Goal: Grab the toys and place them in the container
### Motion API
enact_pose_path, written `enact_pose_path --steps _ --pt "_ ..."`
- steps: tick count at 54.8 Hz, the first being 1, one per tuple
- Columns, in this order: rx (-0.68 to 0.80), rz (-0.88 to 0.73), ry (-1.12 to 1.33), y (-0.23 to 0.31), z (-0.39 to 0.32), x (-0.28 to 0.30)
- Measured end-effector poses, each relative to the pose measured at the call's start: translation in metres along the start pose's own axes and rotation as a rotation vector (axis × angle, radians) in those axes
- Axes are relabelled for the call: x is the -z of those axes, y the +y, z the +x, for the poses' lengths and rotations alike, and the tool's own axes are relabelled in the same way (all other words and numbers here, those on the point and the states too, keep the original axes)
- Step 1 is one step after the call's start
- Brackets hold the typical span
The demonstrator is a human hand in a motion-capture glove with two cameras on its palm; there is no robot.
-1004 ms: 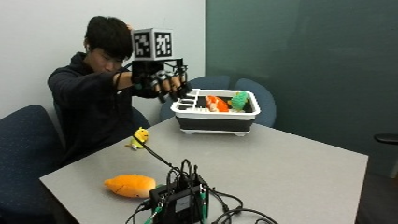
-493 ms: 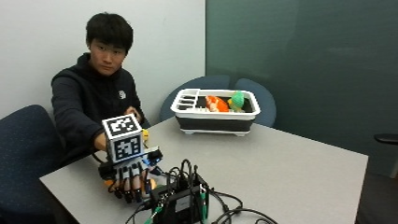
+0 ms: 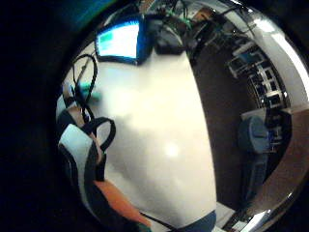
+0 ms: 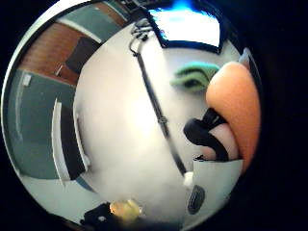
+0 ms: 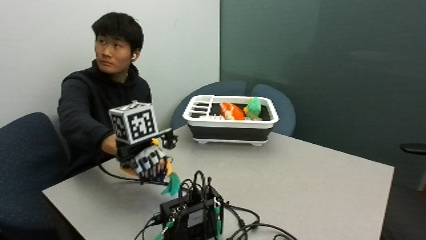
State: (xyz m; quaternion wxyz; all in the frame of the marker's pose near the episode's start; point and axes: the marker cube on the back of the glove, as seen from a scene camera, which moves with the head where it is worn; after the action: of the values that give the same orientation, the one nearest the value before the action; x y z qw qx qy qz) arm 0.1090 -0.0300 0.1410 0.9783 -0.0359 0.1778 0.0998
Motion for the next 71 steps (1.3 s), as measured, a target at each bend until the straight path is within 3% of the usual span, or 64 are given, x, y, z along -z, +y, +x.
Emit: enact_pose_path --steps 21,30,48,56,63,68,71 --pt "0.318 0.224 -0.122 -0.013 -0.159 0.169" --pt "0.448 0.227 -0.216 -0.002 -0.251 0.204" --pt "0.609 0.144 -0.262 0.024 -0.376 0.188" --pt "0.574 0.119 -0.244 0.022 -0.391 0.173" --pt "0.408 -0.105 -0.371 -0.013 -0.364 0.165" --pt "0.437 -0.236 -0.321 0.007 -0.376 0.148" --pt "0.454 -0.222 -0.289 0.011 -0.373 0.142"
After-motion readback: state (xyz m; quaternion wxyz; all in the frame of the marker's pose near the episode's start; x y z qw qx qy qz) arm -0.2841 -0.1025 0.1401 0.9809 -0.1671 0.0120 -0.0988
